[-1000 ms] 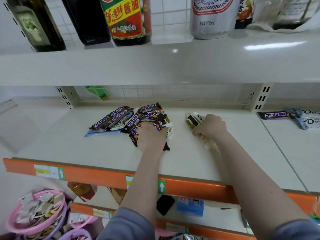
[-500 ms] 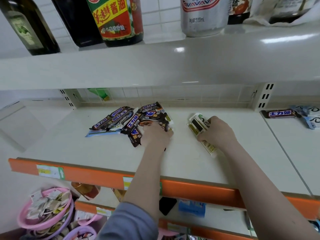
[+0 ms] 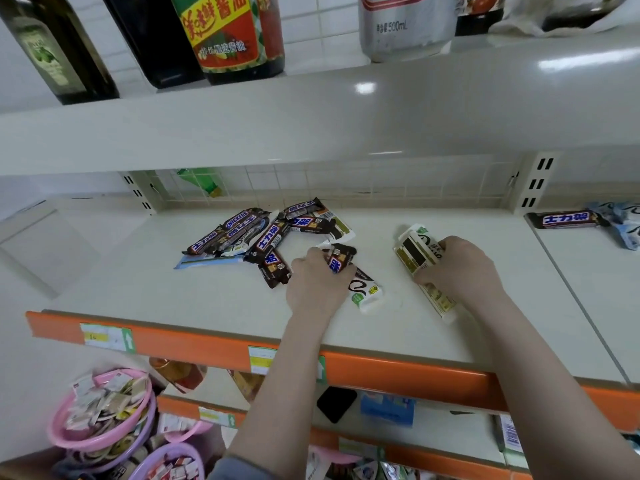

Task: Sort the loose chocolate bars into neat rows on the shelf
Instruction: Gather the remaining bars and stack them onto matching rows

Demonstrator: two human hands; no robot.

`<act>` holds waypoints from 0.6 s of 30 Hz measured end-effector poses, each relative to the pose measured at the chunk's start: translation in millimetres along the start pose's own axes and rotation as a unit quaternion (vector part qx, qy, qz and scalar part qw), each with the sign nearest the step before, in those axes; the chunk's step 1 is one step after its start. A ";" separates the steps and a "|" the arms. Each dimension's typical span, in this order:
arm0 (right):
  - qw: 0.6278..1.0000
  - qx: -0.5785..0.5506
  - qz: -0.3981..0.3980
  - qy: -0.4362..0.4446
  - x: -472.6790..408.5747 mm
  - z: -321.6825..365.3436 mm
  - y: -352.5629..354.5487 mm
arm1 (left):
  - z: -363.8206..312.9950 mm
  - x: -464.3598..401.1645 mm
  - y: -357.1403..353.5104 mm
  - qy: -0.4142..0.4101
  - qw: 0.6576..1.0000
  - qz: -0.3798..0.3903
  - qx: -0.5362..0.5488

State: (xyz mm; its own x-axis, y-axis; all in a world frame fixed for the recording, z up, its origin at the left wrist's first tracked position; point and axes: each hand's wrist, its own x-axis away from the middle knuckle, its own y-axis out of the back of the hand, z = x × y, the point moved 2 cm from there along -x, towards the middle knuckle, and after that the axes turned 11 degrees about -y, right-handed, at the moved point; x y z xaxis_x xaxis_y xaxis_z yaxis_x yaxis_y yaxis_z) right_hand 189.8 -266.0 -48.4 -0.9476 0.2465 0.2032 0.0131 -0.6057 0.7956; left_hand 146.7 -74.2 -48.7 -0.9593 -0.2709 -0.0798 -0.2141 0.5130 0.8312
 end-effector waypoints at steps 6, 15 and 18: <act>1.000 -0.024 -0.014 0.003 7.2 -6.2 5.6 | -27.1 -4.4 -9.2 0.047 0.996 -0.014 -0.080; 0.983 -0.180 0.036 0.017 19.1 -18.7 27.7 | -30.8 -5.3 -8.9 0.013 0.999 0.047 0.011; 0.965 -0.254 0.061 0.024 23.2 -24.2 32.5 | -29.0 -2.7 -7.4 0.001 0.998 0.023 0.061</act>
State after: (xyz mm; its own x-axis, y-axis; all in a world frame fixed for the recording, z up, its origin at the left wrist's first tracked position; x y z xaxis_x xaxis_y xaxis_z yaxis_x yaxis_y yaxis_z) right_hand 160.6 -298.2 -31.6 -0.9625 0.1223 0.2420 -0.0213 -0.9239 0.3821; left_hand 156.2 -100.9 -38.7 -0.9682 -0.2466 -0.0422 -0.1911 0.6199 0.7611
